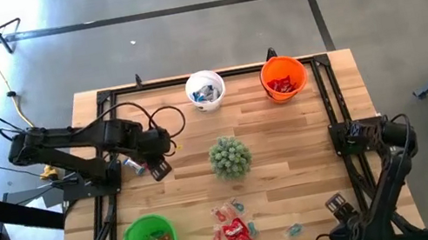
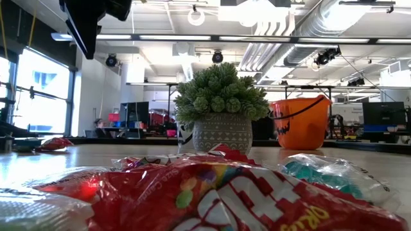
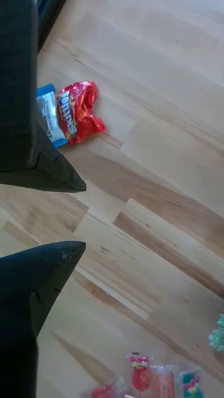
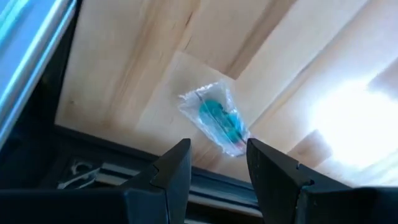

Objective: Sort candy
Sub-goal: Put the blue gummy into the green bucket

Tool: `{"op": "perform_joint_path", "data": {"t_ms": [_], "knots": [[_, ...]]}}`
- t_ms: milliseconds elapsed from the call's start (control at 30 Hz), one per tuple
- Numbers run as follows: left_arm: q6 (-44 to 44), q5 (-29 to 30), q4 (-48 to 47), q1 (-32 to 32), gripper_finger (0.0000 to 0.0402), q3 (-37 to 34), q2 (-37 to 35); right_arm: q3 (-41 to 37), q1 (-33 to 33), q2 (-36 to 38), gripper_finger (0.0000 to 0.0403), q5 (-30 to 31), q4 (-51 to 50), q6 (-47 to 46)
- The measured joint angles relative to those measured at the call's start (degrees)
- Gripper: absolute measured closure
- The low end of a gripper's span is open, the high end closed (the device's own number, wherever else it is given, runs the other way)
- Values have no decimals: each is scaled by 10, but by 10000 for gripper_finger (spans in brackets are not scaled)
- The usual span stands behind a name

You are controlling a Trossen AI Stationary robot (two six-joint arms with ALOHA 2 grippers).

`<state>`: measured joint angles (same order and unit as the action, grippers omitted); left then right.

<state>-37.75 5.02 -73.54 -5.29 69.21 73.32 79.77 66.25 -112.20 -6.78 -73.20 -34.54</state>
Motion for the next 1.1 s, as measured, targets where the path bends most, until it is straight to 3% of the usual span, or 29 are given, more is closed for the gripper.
{"op": "perform_joint_path", "data": {"t_ms": [367, 667, 833, 1100], "knots": [[-46, 1, 1, -35, 277, 0, 0, 1, -5, -70, 252, -5, 5, 32], [-57, 5, 2, -50, 277, 0, 0, 0, -26, -80, 256, -9, 28, 36], [-57, 8, 2, -53, 277, 0, 0, 0, -42, -80, 296, -23, 36, 36], [-57, 8, 2, -53, 277, 0, 0, 0, -60, -80, 392, -46, 42, 13]]}}
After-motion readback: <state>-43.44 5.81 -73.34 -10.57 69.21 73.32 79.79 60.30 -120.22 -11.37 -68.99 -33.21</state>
